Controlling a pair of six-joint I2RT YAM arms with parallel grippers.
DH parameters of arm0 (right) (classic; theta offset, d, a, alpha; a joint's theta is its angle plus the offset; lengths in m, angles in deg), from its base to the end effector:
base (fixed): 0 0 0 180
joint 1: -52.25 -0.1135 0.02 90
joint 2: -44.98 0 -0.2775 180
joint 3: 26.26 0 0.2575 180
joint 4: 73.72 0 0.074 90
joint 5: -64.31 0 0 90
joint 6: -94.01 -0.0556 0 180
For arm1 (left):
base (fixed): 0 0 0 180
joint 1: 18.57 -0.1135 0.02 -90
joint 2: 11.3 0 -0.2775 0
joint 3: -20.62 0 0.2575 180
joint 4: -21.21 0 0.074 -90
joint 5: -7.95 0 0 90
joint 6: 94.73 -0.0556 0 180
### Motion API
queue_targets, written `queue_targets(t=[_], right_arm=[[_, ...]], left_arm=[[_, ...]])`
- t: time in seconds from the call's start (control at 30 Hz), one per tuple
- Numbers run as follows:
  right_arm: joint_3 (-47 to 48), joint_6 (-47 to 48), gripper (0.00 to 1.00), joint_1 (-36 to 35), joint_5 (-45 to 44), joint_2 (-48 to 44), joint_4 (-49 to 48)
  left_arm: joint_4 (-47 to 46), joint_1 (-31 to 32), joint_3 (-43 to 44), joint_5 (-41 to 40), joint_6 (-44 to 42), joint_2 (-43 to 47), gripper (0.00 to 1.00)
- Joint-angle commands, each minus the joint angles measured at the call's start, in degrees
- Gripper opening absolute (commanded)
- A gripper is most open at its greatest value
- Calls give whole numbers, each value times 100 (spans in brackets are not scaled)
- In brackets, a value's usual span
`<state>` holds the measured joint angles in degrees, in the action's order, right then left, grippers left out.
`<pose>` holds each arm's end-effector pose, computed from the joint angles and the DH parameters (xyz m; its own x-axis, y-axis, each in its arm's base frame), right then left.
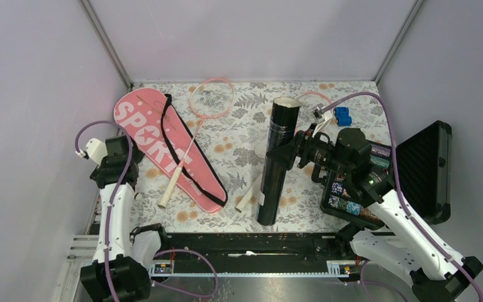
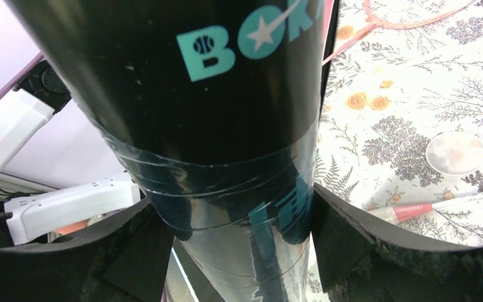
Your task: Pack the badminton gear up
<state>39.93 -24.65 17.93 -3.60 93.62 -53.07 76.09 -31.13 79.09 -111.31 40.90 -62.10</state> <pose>0.1596 0.1342 0.3926 -0.4385 0.2387 -0.8664 -0.7091 0.5004 0.4968 0.1727 0.0663 0.2730 -0.1336 -0.6687 -0.7314 -0.8713 0.4309 -0.2348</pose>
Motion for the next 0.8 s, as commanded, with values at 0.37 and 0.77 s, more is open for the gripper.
queue_targets(t=[0.37,0.77], right_arm=[[667,204,34,23,75,-432,573],[-20,-235,33,28,190,-593,-195]], left_arm=[[768,-1681,919,462,587,-1712,89],[429,-1936,1182,960,-701,-2220,89]])
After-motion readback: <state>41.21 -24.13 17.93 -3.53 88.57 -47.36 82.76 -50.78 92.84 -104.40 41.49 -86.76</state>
